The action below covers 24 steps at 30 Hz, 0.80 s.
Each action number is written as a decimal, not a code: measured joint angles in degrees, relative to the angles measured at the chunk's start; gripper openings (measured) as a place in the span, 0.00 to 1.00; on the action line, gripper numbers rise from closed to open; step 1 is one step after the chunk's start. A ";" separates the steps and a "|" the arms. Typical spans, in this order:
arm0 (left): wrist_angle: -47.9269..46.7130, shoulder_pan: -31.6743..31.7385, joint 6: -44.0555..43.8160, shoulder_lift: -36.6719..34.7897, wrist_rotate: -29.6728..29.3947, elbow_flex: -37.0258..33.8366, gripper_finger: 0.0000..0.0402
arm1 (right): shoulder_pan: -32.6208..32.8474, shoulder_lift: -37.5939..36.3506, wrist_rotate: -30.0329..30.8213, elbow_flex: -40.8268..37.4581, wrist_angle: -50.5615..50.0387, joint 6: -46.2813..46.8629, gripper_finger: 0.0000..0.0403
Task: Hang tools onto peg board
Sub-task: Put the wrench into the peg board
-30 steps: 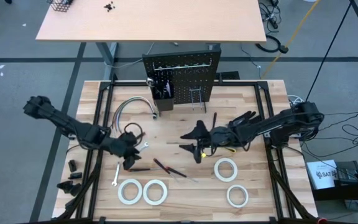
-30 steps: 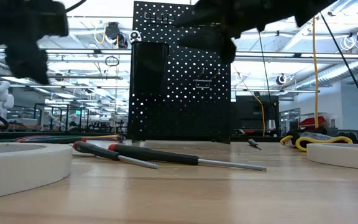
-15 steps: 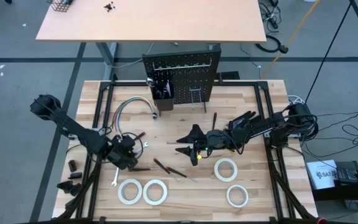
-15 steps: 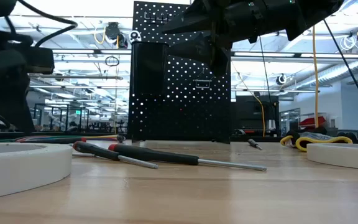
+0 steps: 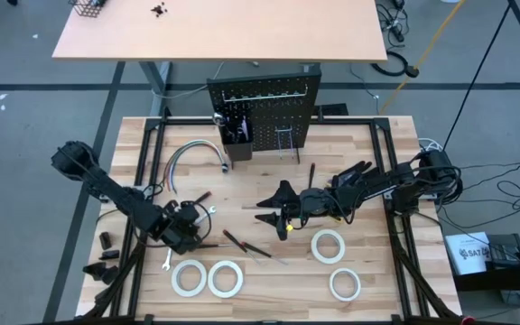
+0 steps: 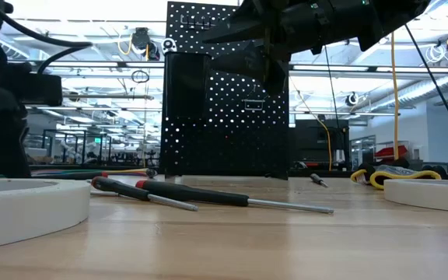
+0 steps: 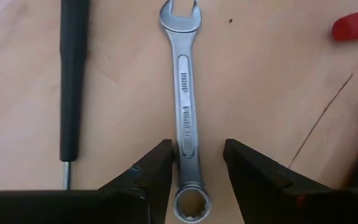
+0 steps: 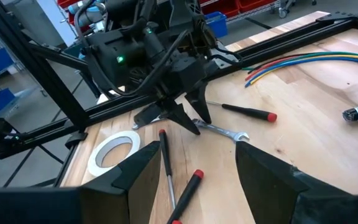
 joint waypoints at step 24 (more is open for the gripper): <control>21.37 -0.55 -2.14 -0.22 -1.78 -1.87 0.01 | 0.00 0.00 0.13 0.00 0.04 -0.93 0.50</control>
